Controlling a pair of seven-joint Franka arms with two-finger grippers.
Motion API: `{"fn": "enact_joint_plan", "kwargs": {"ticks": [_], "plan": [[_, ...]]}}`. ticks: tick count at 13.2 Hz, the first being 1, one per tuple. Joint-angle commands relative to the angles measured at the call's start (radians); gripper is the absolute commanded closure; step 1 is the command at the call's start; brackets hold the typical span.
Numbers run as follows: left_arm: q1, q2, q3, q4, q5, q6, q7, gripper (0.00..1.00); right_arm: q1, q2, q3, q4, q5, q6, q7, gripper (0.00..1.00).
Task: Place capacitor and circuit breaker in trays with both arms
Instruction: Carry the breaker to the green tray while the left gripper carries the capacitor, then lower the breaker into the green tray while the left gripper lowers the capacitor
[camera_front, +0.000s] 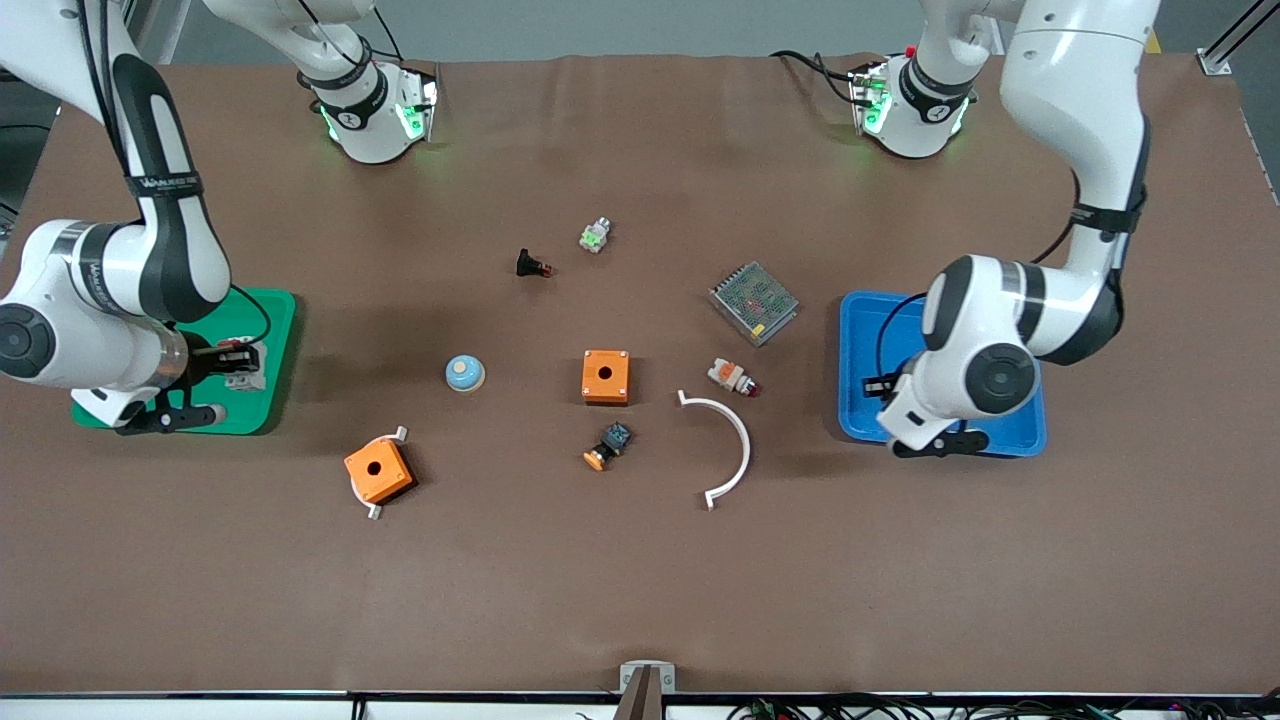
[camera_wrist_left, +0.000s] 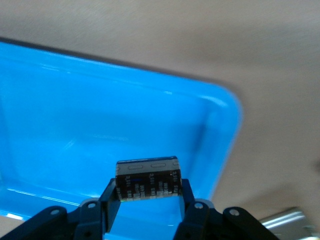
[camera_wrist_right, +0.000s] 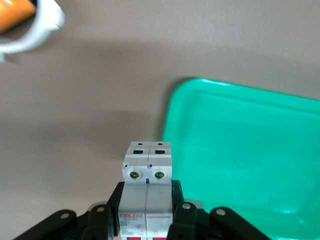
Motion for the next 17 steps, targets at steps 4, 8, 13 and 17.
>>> {"fn": "enact_joint_plan", "kwargs": {"ticks": [4,8,13,17], "plan": [[0.062,0.054,-0.010,-0.031,-0.015,0.061,0.147,0.89,-0.142,-0.016,0.024,-0.110,-0.021,0.115,-0.192,0.99],[0.059,0.081,-0.008,-0.036,-0.016,0.061,0.186,0.53,-0.199,0.041,0.024,-0.109,-0.021,0.164,-0.273,0.98],[0.058,0.063,-0.008,0.015,-0.016,0.053,0.185,0.00,-0.210,0.088,0.025,-0.104,-0.021,0.205,-0.275,0.68],[0.070,-0.061,-0.002,0.039,-0.016,0.058,0.163,0.00,-0.201,0.073,0.033,-0.072,-0.020,0.135,-0.274,0.00]]}}
